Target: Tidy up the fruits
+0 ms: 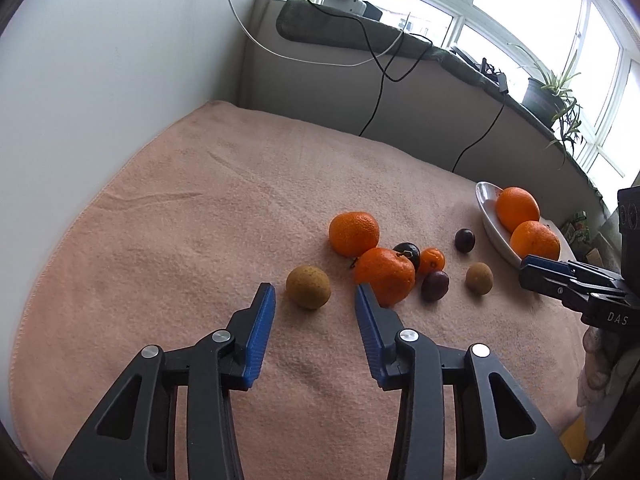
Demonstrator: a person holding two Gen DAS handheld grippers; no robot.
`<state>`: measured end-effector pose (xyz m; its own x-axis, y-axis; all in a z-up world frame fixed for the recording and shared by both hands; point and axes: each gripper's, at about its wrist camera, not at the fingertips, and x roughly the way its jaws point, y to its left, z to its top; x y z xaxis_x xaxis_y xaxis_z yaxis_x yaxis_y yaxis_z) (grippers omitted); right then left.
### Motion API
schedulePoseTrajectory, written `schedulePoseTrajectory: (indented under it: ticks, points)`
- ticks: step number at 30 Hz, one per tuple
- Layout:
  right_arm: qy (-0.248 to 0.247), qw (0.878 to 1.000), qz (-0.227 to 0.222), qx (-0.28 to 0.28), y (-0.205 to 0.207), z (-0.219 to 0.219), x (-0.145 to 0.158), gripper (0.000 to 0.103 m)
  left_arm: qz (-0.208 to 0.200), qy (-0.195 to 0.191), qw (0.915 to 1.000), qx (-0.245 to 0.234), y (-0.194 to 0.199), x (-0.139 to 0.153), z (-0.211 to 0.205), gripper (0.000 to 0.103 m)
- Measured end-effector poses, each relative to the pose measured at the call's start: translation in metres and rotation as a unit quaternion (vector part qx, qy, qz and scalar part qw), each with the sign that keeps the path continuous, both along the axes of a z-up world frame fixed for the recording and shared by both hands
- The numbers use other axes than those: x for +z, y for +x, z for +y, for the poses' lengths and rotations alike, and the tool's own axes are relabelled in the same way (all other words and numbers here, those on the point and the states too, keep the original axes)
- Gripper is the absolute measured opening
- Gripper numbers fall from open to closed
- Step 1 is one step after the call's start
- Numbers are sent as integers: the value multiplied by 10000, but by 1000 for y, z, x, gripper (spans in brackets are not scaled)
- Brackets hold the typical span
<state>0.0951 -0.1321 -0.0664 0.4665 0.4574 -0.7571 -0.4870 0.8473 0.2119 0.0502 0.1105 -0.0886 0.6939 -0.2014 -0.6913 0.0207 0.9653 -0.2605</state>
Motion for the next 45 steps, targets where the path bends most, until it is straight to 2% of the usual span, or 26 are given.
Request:
schedulePoseTrajectory:
  ticks: [14,16,19,23,26,32,45]
  points:
    - [-457,9989,120,80,14,21,-26,39,151,-34,9998,-80,10,-8,-2,38]
    - [-498,9986,130,83,15,22,-28,35,186,-30,9998,-91,12,-9,-2,38]
    - [-508,9985,154,99,17,22,-31,29,233,20,9997,-74,13,-12,-2,33]
    - [-523,9985,131,99,20,24,-32,29,248,22,9997,-40,14,-14,-1,25]
    - [-523,9985,106,104,20,24,-32,28,242,-15,9997,-30,15,-15,1,24]
    - [-417,9991,39,88,16,21,-26,28,200,-39,9998,-26,12,-11,2,24]
    - [15,9995,-308,-104,1,-7,16,28,-105,-117,9998,-72,3,14,-3,24]
